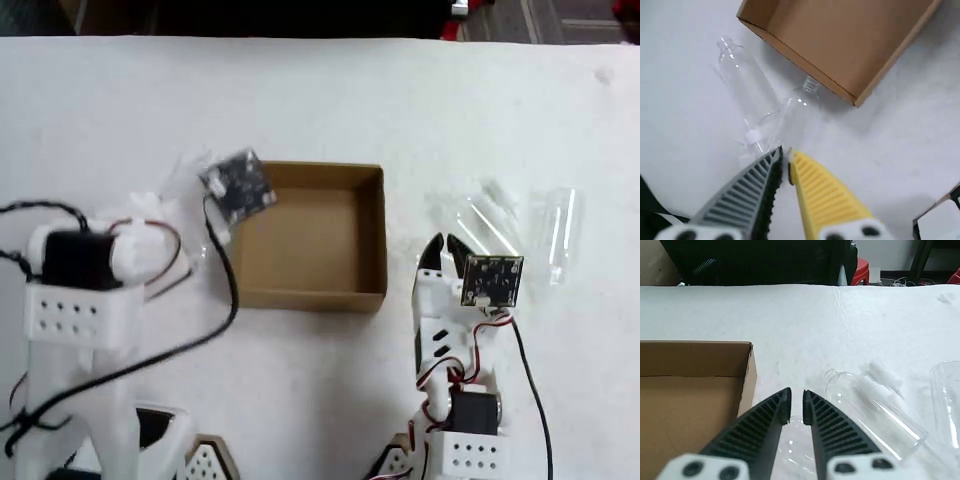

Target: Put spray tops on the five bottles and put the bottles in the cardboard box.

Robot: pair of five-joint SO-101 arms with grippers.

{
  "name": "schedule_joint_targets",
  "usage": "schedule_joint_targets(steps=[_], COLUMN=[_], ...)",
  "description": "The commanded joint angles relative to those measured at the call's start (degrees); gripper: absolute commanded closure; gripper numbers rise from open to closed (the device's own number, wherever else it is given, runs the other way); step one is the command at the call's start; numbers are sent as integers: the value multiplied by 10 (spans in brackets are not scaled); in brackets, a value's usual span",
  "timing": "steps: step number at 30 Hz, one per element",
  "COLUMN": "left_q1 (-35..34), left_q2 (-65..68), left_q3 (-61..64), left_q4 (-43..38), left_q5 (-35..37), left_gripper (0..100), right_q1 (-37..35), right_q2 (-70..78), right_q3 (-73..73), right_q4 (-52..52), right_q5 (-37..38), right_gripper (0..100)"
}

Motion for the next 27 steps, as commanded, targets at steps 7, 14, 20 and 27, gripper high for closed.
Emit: schedule_joint_targets(steps=[7, 14, 20, 27], left_q1=[-22, -23, -22, -26], left_q2=[153, 286, 416, 607], left_q3=[-170, -241, -338, -478], left_q4=[-89, -142, -207, -202], left_q5=[76, 74, 74, 78], left_gripper=[980, 980, 980, 980], right_q1=[3, 3, 3, 3], right_q2=[-3, -3, -2, -2], right_q3=[4, 4, 4, 4], right_q4=[-3, -3, -1, -1], right_q5=[8, 8, 8, 8], right_gripper=[966, 965, 909, 904])
